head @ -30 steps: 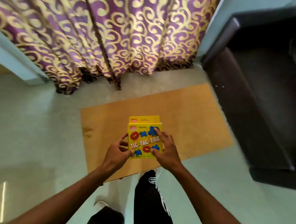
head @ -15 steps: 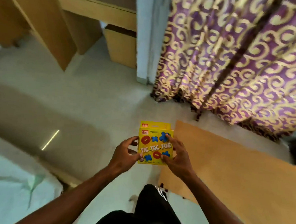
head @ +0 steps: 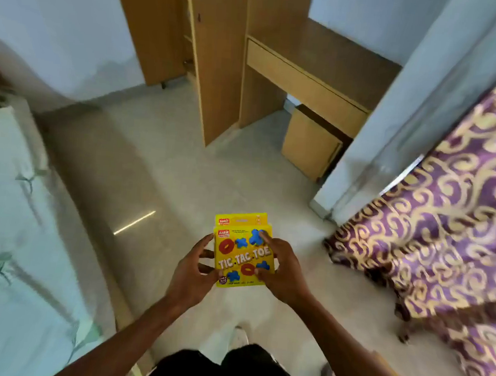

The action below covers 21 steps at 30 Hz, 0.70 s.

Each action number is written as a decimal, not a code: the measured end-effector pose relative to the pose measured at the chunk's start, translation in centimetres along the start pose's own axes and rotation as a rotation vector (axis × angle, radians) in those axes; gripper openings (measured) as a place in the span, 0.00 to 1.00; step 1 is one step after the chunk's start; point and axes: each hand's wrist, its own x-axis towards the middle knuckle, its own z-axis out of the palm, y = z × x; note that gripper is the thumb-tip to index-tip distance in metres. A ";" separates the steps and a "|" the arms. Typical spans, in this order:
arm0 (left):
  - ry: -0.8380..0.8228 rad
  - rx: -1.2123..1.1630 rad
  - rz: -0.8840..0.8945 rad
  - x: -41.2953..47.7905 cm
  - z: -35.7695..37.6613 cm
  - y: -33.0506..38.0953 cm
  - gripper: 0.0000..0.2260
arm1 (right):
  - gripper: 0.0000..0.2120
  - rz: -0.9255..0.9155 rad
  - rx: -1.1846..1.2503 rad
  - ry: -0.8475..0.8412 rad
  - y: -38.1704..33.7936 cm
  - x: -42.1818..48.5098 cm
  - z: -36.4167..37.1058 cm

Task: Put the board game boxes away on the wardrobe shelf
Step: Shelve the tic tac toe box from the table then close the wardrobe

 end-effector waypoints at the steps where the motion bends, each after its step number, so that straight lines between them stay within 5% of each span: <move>1: 0.019 -0.003 0.005 1.7 -0.9 0.4 0.37 | 0.39 -0.024 -0.005 -0.023 -0.7 2.5 0.0; 9: 0.219 -0.072 -0.047 17.2 -11.0 2.0 0.37 | 0.40 -0.208 -0.081 -0.198 -8.8 24.3 3.7; 21: 0.304 -0.018 -0.042 40.9 -32.5 3.1 0.37 | 0.39 -0.295 -0.006 -0.219 -22.9 52.8 15.0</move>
